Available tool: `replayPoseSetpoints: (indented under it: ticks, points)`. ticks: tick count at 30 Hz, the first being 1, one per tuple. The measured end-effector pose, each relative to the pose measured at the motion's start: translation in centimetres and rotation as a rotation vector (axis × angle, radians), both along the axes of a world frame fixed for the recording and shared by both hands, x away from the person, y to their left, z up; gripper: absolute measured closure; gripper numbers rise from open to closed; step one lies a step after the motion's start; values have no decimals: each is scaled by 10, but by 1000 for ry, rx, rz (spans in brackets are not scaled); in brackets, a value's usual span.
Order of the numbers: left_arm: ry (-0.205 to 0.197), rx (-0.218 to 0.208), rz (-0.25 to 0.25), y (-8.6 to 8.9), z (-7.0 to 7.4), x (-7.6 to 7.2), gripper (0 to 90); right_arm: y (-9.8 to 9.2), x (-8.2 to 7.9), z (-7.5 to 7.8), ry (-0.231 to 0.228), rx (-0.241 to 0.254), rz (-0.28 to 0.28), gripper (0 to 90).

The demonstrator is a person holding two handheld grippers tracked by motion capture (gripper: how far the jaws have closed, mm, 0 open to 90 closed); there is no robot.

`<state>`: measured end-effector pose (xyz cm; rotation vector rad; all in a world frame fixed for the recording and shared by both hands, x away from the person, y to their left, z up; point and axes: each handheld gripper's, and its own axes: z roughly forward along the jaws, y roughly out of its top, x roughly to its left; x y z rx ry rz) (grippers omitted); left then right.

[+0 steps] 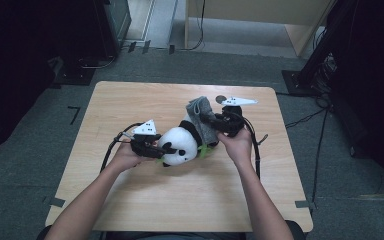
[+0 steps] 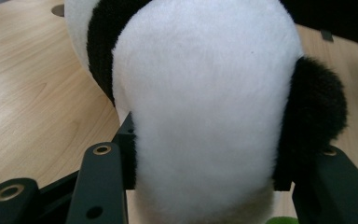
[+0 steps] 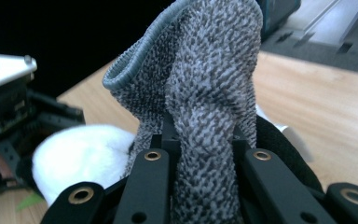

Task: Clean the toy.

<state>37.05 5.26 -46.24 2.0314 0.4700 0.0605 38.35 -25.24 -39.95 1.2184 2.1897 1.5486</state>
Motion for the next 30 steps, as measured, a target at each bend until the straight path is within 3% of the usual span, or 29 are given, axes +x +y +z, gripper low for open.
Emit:
replayPoseSetpoints:
  ticks: [4, 8, 10, 13, 19, 21, 22, 23, 25, 28, 30]
  points:
    - [37, -49, 144, 1, 21, -4, 475, -2, -13, 16, -67, 75, 9, 788]
    - [38, -89, 263, 7, 30, -5, 470, 10, -29, 25, -119, 75, 57, 788]
    - [50, -117, 354, 11, 34, -5, 465, 20, -35, 23, -117, 82, 93, 788]
    - [117, -174, 437, 17, 35, -3, 457, 42, -46, 12, -102, 88, 170, 787]
    - [136, -178, 482, 10, 33, -10, 459, 93, -57, -21, -138, -57, 271, 779]
    - [168, -182, 497, 11, 31, -9, 462, 97, -59, -30, -145, -50, 278, 779]
    - [180, -191, 504, 12, 29, -8, 461, 97, -58, -34, -127, -52, 293, 779]
    - [183, -193, 507, 12, 29, -8, 461, 99, -56, -39, -102, -78, 311, 779]
    - [161, -176, 511, 10, 28, -8, 461, 104, -57, -49, -98, -152, 311, 780]
    - [148, -159, 515, 9, 28, -9, 460, 109, -55, -59, -65, -159, 318, 780]
    - [145, -150, 519, 9, 27, -9, 458, 113, -53, -65, -48, -205, 329, 780]
